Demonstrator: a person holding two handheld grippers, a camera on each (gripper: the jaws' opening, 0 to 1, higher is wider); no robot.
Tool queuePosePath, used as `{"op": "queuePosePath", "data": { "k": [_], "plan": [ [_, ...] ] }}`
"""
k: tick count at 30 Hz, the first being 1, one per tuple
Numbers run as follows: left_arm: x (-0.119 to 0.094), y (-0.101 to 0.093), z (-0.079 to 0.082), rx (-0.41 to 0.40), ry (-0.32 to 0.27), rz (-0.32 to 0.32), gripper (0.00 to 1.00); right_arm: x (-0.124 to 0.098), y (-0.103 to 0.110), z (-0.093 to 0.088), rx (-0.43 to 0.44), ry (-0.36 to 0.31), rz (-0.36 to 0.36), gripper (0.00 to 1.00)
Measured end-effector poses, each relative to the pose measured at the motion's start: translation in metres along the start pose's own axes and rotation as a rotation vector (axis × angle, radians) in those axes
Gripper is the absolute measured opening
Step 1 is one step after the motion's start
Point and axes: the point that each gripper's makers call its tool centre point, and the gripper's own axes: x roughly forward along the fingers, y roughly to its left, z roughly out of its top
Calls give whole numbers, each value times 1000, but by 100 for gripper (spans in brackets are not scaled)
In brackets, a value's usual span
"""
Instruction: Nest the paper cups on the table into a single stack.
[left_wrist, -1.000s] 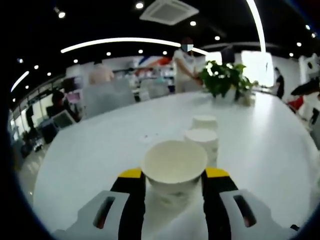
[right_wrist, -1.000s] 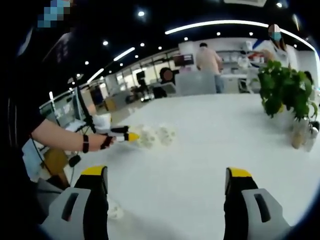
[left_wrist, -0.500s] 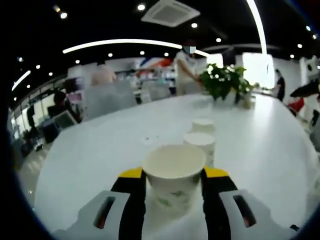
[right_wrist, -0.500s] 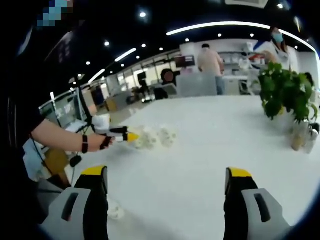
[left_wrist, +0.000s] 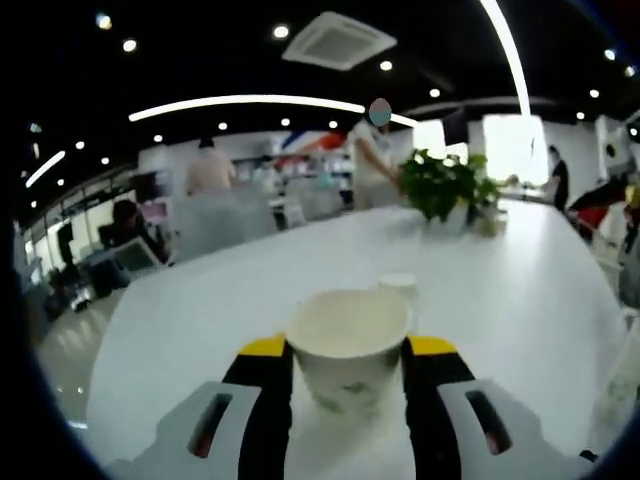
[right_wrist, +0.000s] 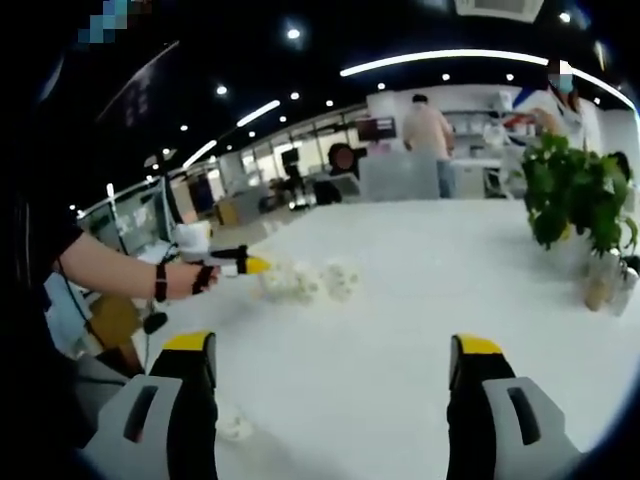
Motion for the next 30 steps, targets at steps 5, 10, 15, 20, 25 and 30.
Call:
{"op": "queuePosePath", "data": {
  "k": [5,10,15,20,25,30],
  "plan": [
    [-18,-8,19,14,-19,-10,41,1,5,1,-15,-9,19,94],
    [-39,-16,45,42,-45,-25,41,0,13,5,-37,-24,38,94],
    [-59,-20,68,50,-63,-22,41,-3,20,9,-37,-53,54,94],
    [-76,-35,96,63,-98,-52,41,-6,26,11,-54,-66,76,94],
    [-87,-56,122,85,-129,-97,40,-8,25,13,-47,-82,78,94],
    [-95,-82,146,82,-187,-151,40,-11,26,16,-52,-96,85,94]
  ]
}}
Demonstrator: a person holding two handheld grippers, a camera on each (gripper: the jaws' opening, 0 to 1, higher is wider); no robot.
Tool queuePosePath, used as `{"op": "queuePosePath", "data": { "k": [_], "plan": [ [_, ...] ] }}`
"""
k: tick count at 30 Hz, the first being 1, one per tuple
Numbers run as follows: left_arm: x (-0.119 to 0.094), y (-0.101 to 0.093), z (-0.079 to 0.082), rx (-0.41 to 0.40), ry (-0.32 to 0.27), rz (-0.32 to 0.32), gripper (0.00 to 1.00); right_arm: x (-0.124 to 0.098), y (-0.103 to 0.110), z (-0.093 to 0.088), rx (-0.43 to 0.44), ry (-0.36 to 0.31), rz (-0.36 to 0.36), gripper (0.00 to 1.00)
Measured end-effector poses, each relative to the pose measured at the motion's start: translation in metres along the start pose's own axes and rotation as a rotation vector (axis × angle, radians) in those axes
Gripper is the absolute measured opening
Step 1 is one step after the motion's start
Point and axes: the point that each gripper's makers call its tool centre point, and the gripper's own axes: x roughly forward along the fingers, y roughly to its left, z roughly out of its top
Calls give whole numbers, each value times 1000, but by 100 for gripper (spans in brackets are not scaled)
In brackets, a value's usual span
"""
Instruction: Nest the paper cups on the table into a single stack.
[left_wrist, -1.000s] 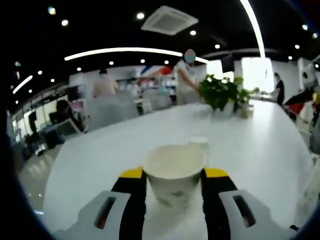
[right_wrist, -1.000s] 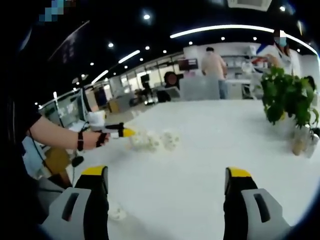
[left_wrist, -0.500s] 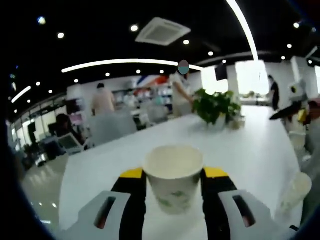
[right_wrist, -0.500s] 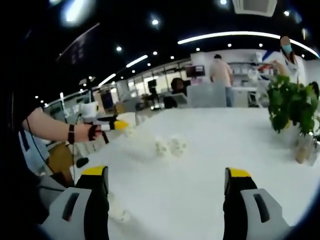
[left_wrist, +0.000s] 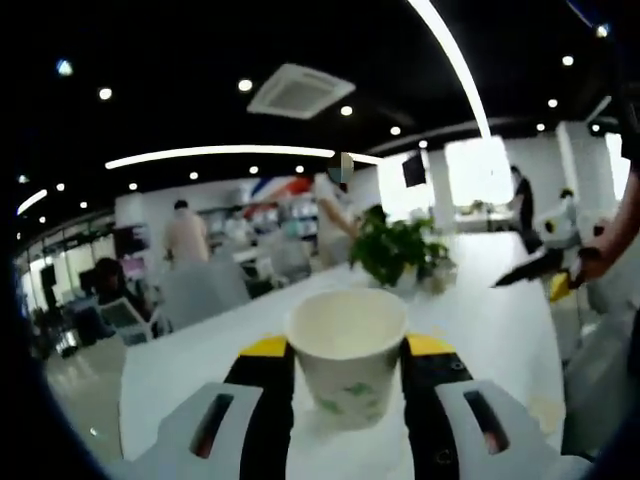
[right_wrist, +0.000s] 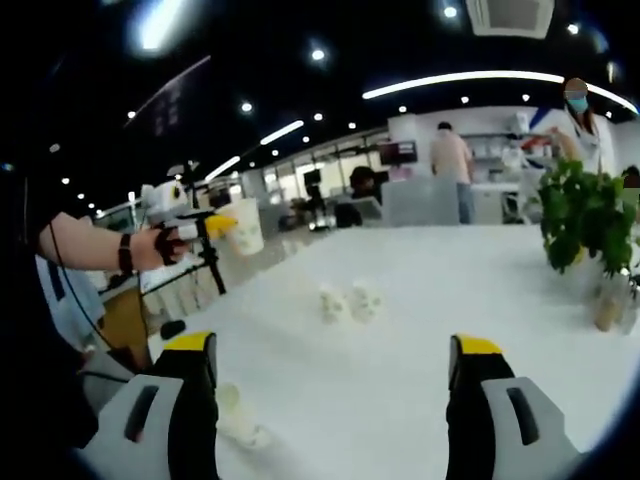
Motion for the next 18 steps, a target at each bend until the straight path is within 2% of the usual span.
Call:
{"op": "queuePosePath", "data": {
  "k": [4,9,18],
  "plan": [
    [1,-18,7,11,-7,-44,39,-3,0,2,0,-5,1,94],
    [2,-38,19,-12,-33,-106,39,-6,-2,-1,5,-2,-3,94],
    [-2,-66,22,-41,-38,-201,38,-6,-4,-3,9,5,-6,94]
  ]
}}
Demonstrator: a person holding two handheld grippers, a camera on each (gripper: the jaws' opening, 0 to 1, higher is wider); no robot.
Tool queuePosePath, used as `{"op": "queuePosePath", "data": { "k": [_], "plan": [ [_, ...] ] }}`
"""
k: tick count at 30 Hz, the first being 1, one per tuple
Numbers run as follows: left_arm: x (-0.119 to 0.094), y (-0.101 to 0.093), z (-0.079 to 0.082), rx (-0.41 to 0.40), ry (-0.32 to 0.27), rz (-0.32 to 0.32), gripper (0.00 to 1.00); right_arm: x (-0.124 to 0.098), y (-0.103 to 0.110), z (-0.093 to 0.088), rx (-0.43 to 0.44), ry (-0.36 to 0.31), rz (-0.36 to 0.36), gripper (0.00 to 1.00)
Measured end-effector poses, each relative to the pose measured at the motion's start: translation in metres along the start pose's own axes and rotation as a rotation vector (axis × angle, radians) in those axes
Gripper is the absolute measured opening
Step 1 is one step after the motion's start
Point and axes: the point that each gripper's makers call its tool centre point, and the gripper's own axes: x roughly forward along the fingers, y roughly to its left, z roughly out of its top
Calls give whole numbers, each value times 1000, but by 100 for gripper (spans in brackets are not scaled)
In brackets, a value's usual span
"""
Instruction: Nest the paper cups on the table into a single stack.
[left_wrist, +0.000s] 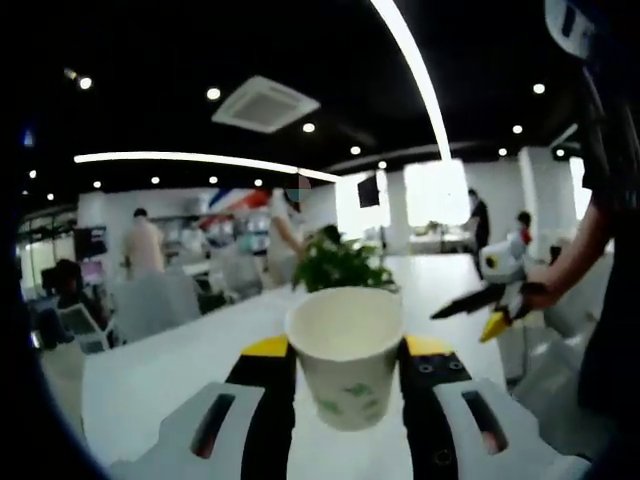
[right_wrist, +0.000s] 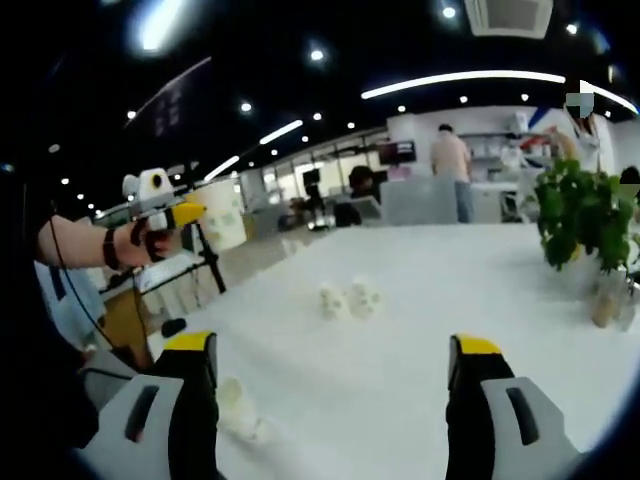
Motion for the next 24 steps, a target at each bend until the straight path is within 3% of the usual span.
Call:
{"op": "queuePosePath", "data": {
  "k": [10,14,24],
  "plan": [
    [-2,-32,-3,-42,-37,-92,38,0,0,-3,-1,10,-1,93],
    [-2,-43,-12,-43,-26,-124,38,-1,-2,-4,-2,12,-4,93],
    [1,-64,-19,-72,-34,-163,38,-4,-2,-6,-4,15,-13,93]
  ]
}}
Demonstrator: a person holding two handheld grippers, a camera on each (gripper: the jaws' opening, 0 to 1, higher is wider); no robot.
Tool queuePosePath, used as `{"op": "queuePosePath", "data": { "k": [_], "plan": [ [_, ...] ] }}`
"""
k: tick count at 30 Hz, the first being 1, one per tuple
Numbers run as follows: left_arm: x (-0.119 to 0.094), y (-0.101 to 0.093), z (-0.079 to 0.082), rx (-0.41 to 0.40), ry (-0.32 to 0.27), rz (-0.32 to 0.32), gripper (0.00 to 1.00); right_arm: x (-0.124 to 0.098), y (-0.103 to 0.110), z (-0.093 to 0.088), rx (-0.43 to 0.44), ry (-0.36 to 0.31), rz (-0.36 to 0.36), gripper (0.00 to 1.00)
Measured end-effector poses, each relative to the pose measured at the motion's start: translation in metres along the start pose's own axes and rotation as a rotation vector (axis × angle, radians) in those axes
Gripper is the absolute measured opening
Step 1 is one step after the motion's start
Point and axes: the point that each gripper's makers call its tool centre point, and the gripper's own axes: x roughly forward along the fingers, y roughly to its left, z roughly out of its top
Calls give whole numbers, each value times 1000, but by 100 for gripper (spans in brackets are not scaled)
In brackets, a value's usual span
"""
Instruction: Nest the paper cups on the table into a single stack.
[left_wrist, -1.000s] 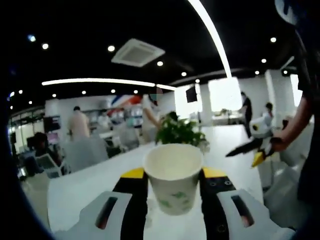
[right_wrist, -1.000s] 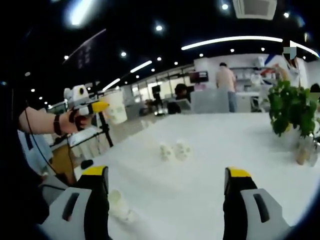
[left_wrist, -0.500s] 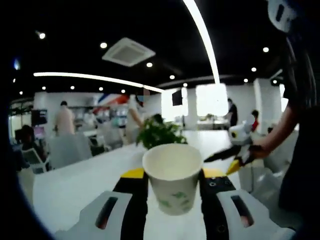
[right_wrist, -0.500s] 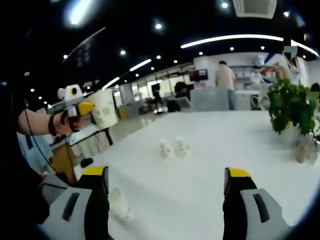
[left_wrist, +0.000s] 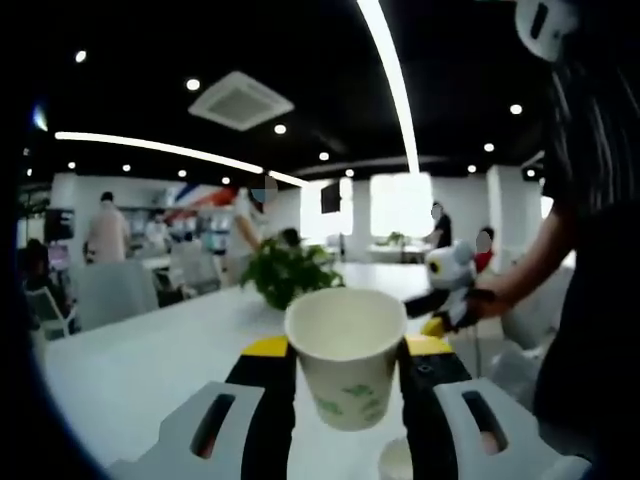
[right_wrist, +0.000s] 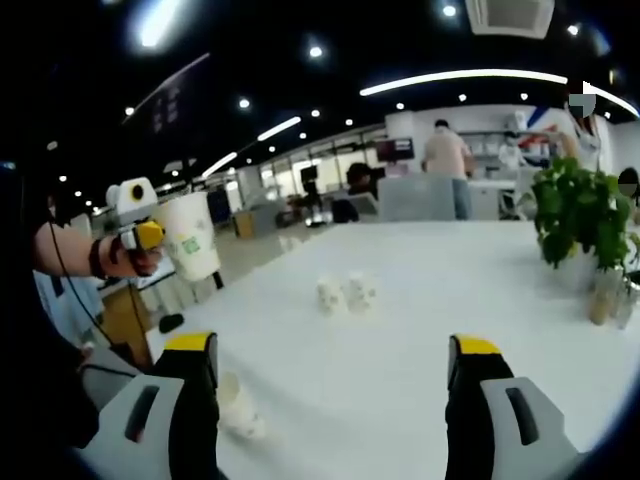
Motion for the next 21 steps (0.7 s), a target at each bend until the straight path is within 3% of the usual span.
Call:
{"op": "queuePosePath", "data": {
  "k": [21],
  "plan": [
    [7,-36,-45,-69,33,-43,39,-7,-4,-8,2,24,-15,93]
  ]
}}
